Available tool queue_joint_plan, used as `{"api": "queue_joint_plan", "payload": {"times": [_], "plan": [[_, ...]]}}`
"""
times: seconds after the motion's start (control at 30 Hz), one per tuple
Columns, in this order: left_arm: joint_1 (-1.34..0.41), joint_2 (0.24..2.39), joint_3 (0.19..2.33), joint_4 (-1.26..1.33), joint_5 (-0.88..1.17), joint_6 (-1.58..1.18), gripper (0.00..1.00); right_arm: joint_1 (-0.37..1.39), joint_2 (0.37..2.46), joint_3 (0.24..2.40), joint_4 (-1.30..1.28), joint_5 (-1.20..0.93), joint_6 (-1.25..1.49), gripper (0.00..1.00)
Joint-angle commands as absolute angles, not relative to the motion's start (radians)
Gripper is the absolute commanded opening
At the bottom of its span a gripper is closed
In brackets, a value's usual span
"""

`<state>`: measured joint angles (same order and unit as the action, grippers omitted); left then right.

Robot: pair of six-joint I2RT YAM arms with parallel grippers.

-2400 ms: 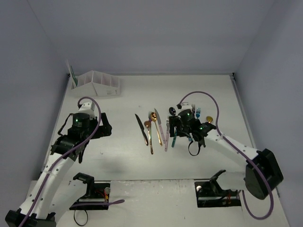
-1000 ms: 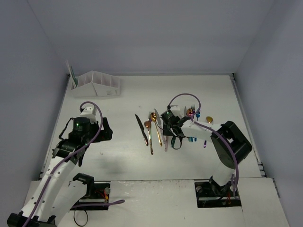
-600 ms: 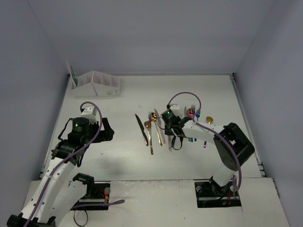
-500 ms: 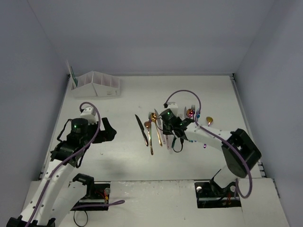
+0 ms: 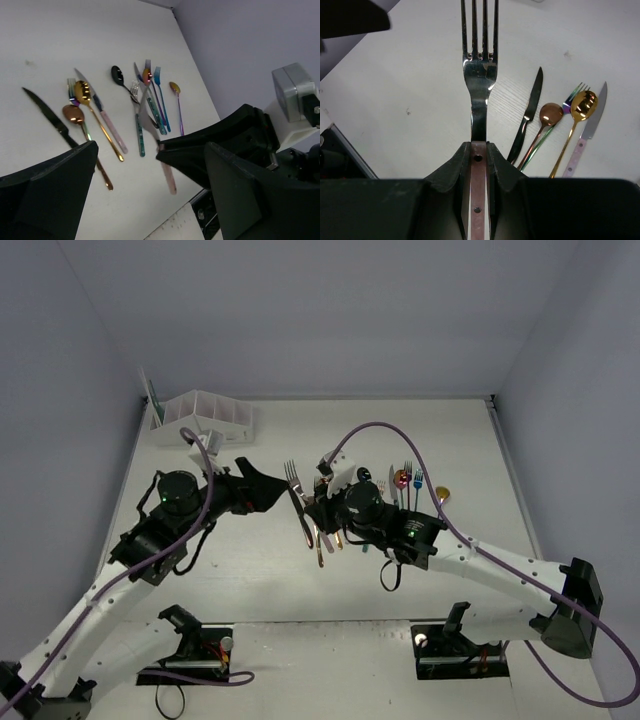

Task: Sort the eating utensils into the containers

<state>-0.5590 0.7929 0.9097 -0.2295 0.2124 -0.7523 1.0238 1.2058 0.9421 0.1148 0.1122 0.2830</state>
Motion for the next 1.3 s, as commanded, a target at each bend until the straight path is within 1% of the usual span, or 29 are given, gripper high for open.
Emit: {"api": "queue_joint_plan", "payload": {"times": [0.0,0.07,0.2,0.27,0.33,0.37,0.4,0.53,0.57,0.6,0.63,0.67,0.7,0.73,0.8,0.9,0.97,1.03,1.13,1.27], "plan": [[-0.680,0.890,0.972,-0.079,0.079,-0.734,0.83,1.038,1.164,0.974,0.227,0.051,0.236,0.00],[-0.722,0.922,0.990,-0.079,0.031,-0.722,0.79,1.042,1.159,0.974,0.238,0.034,0.237,0.00],[-0.752,0.975,1.012,-0.101,-0.038,-0.720,0.71,1.043,1.146,0.969,0.255,0.025,0.233,0.00],[-0.756,0.979,1.007,-0.094,-0.060,-0.722,0.64,1.043,1.144,0.966,0.261,0.025,0.233,0.00],[-0.756,0.982,1.003,-0.078,-0.072,-0.720,0.50,1.043,1.139,0.961,0.265,0.025,0.231,0.00],[-0.756,0.983,1.000,-0.072,-0.072,-0.718,0.41,1.043,1.138,0.959,0.270,0.025,0.230,0.00],[-0.756,0.985,0.999,-0.058,-0.074,-0.716,0.36,1.043,1.140,0.957,0.271,0.026,0.229,0.00],[-0.757,0.994,0.988,-0.024,-0.079,-0.695,0.09,1.043,1.149,0.950,0.283,0.036,0.222,0.00],[-0.758,0.996,0.988,-0.023,-0.081,-0.690,0.05,1.043,1.151,0.949,0.285,0.037,0.221,0.00],[-0.757,0.998,0.988,-0.021,-0.081,-0.685,0.03,1.043,1.154,0.948,0.286,0.040,0.220,0.01],[-0.756,1.002,0.989,-0.017,-0.080,-0.677,0.00,1.043,1.159,0.948,0.287,0.044,0.218,0.03],[-0.757,1.004,0.989,-0.017,-0.081,-0.673,0.00,1.043,1.161,0.948,0.289,0.050,0.217,0.09],[-0.757,1.007,0.990,-0.017,-0.082,-0.670,0.00,1.042,1.164,0.947,0.290,0.057,0.215,0.19],[-0.756,1.010,0.991,-0.017,-0.088,-0.666,0.00,1.041,1.168,0.946,0.291,0.065,0.212,0.30],[-0.754,1.015,0.995,-0.022,-0.120,-0.648,0.00,1.041,1.172,0.945,0.295,0.084,0.208,0.56],[-0.718,1.030,1.026,-0.075,-0.173,-0.606,0.00,1.033,1.172,0.939,0.296,0.122,0.206,0.73],[-0.624,1.039,1.058,-0.090,-0.165,-0.585,0.00,1.026,1.164,0.922,0.295,0.161,0.206,0.78],[-0.531,1.065,1.091,-0.100,-0.113,-0.553,0.00,1.017,1.148,0.905,0.293,0.194,0.204,0.82],[-0.343,1.127,1.211,-0.127,-0.061,-0.470,0.00,1.000,1.127,0.861,0.293,0.215,0.205,0.84],[-0.146,1.279,1.381,-0.114,0.035,-0.403,0.00,0.984,1.117,0.817,0.293,0.219,0.209,0.84]]}}
